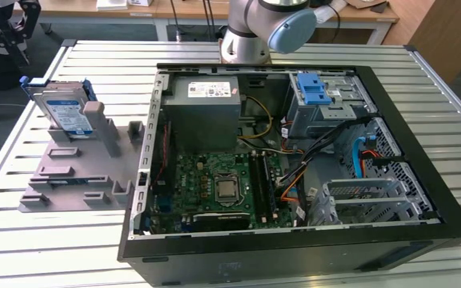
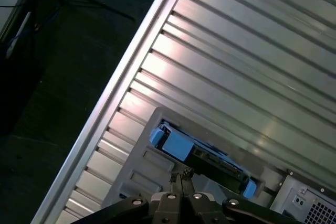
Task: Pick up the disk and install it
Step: 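Pick up the disk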
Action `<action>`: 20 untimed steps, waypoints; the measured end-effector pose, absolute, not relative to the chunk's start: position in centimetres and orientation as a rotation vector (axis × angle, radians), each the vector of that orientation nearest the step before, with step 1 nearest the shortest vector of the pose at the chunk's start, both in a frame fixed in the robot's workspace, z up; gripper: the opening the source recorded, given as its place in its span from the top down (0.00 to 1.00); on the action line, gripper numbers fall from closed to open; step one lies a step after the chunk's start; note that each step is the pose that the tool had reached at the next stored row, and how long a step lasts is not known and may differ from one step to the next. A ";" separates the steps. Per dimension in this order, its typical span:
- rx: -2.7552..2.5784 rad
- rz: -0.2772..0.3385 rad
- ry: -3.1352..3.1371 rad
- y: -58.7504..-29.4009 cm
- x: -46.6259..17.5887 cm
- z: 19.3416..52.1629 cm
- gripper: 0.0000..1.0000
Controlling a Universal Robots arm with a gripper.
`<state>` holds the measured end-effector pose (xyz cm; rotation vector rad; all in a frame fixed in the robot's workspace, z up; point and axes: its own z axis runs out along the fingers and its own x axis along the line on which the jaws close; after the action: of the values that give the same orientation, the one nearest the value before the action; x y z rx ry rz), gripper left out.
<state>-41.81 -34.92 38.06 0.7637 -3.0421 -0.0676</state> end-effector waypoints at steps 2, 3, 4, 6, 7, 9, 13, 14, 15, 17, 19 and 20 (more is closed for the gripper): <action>0.795 -0.068 -3.033 -34.9 -41.8 38.1 0.89; 0.810 -0.067 -3.029 -34.9 -41.8 38.1 0.89; 0.824 -0.067 -3.025 -34.9 -41.8 38.1 0.89; 0.854 -0.067 -3.017 -34.9 -41.8 38.1 0.89; 0.868 -0.067 -3.012 -34.9 -41.8 38.1 0.89; 0.896 -0.067 -3.004 -34.9 -41.8 38.1 0.89; 0.954 -0.067 -2.985 -34.9 -41.8 38.1 0.89; 0.968 -0.067 -2.980 -34.9 -41.8 38.0 0.89; 0.982 -0.067 -2.975 -34.9 -41.8 38.0 0.89; 1.011 -0.067 -2.965 -34.9 -41.8 38.1 0.89; 1.040 -0.067 -2.955 -34.9 -41.8 38.1 0.89; 1.053 -0.067 -2.950 -34.9 -41.8 38.1 0.89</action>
<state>-41.81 -34.92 38.05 1.0533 -2.9498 -0.0665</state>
